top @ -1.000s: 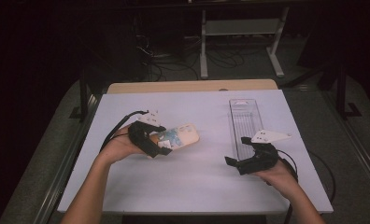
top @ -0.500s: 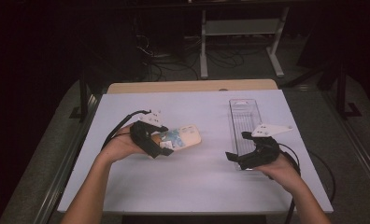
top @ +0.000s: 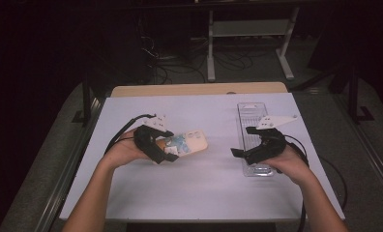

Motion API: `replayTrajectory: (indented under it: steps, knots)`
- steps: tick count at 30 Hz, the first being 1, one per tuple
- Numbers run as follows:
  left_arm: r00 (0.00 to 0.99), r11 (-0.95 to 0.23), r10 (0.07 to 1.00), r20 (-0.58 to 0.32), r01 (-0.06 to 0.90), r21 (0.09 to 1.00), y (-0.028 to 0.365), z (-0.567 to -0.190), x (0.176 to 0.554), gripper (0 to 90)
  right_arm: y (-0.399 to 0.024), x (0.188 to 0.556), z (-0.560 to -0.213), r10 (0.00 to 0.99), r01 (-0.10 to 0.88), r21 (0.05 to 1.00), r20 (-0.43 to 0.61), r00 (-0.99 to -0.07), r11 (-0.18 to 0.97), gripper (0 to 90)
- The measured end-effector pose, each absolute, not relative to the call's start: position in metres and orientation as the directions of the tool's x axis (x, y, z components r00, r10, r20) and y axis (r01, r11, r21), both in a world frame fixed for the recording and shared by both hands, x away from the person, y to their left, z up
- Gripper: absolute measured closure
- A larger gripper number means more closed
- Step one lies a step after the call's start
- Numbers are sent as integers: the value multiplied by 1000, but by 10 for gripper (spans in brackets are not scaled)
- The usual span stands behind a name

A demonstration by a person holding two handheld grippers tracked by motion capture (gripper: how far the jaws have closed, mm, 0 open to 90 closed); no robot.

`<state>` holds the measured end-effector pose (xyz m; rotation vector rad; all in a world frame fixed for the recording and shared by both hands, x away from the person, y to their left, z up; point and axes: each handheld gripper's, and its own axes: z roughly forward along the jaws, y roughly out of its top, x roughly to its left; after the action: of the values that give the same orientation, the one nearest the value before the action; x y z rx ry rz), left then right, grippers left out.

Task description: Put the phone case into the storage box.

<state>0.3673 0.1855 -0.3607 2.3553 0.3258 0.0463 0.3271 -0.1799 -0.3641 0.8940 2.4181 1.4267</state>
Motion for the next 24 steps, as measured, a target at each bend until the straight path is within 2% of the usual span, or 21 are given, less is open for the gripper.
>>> replayTrajectory:
  steps: [24]
  knots:
    - [970,-701,236,-60,212,681,182,-362,365,111,-154,361,-349,502,370,839,138,-854,399,0]
